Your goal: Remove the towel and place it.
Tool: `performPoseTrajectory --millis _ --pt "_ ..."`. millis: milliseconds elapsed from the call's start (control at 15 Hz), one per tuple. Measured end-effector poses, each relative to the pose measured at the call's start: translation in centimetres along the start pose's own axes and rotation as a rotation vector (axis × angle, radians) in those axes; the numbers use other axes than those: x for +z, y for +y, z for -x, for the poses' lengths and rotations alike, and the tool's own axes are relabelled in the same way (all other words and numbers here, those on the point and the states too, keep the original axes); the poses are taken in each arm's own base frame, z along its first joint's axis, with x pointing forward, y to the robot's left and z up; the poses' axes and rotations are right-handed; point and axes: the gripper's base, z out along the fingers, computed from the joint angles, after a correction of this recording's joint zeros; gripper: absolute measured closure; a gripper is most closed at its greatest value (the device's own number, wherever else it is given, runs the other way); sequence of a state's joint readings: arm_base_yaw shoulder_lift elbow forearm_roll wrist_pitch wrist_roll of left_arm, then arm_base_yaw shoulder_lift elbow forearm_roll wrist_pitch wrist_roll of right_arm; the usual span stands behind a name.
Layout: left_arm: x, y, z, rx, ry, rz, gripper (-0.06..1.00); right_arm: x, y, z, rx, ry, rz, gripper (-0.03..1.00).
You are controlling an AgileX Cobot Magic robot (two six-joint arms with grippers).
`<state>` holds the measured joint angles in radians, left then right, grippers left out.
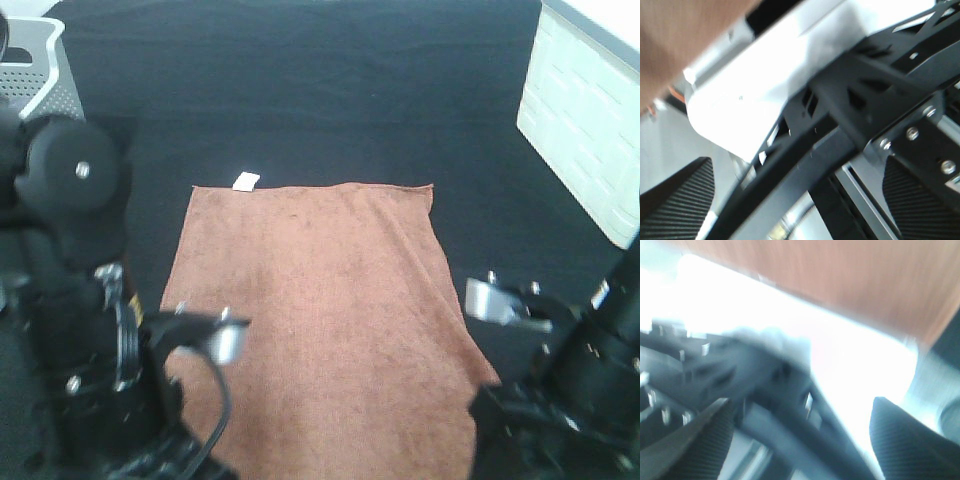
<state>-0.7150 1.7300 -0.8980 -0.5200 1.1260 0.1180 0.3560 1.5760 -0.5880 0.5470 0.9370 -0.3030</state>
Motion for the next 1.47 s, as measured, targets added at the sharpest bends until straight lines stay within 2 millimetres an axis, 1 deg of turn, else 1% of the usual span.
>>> performPoseTrajectory --millis 67,133,200,267,333,400,467,600,667,733,800,867,933,1000,1067,1133,1200,1267,1467 --pt "-0.9 -0.3 0.7 0.043 -0.036 0.021 0.09 -0.8 0.2 0.9 -0.021 -0.053 -0.02 0.27" --pt "-2.2 -0.5 1.5 0.085 -0.082 0.054 0.09 -2.1 0.6 2.0 -0.048 -0.119 -0.051 0.27" --pt "-3.7 0.0 2.4 0.088 -0.132 0.075 0.09 -3.6 0.9 3.2 -0.071 -0.178 -0.09 0.27" --pt "-5.5 1.0 3.2 0.073 -0.194 0.093 0.09 -5.3 1.4 4.3 -0.098 -0.244 -0.135 0.27" --pt "-7.6 2.4 4.0 0.042 -0.264 0.1 0.09 -7.0 1.7 5.4 -0.123 -0.3 -0.183 0.27" --pt "-9.7 4.4 4.8 -0.001 -0.334 0.103 0.09 -8.9 2.0 6.5 -0.134 -0.357 -0.211 0.27" --pt "-11.5 6.4 5.4 -0.04 -0.392 0.102 0.09 -10.5 1.7 7.5 -0.123 -0.388 -0.218 0.27" --pt "-14.2 10.0 6.5 -0.085 -0.48 0.116 0.09 -13.7 -0.6 9.2 -0.044 -0.427 -0.193 0.2" --pt "-15.1 11.5 7.0 -0.099 -0.509 0.123 0.09 -14.8 -1.7 10.1 -0.023 -0.433 -0.164 0.16" --pt "-16.1 13.7 7.8 -0.133 -0.549 0.127 0.09 -16.0 -2.8 11.6 -0.001 -0.454 -0.131 0.13" --pt "-16.3 14.5 8.1 -0.15 -0.561 0.125 0.09 -16.2 -3.1 12.1 0.002 -0.464 -0.131 0.12" --pt "-16.4 16.6 9.0 -0.192 -0.585 0.119 0.09 -16.4 -3.3 12.6 0.002 -0.49 -0.137 0.11" --pt "-16.1 18.1 9.7 -0.219 -0.604 0.123 0.09 -16.9 -3.3 13.3 -0.012 -0.565 -0.153 0.11" --pt "-15.9 19.1 10.3 -0.233 -0.62 0.125 0.09 -17.0 -3.4 13.8 -0.028 -0.588 -0.152 0.11" --pt "-15.5 19.9 11.3 -0.236 -0.634 0.126 0.09 -16.9 -3.7 14.8 -0.054 -0.599 -0.146 0.11" --pt "-15.3 20.4 12.2 -0.225 -0.643 0.127 0.09 -16.5 -4.3 15.9 -0.075 -0.583 -0.134 0.11" --pt "-15.0 21.0 13.4 -0.22 -0.65 0.121 0.09 -15.6 -5.2 17.9 -0.097 -0.543 -0.121 0.11" --pt "-14.7 21.5 14.4 -0.223 -0.657 0.109 0.09 -14.8 -5.8 19.4 -0.101 -0.517 -0.108 0.11" --pt "-13.7 23.1 17.4 -0.22 -0.672 0.082 0.09 -13.6 -7.3 23.2 -0.116 -0.49 -0.094 0.11"
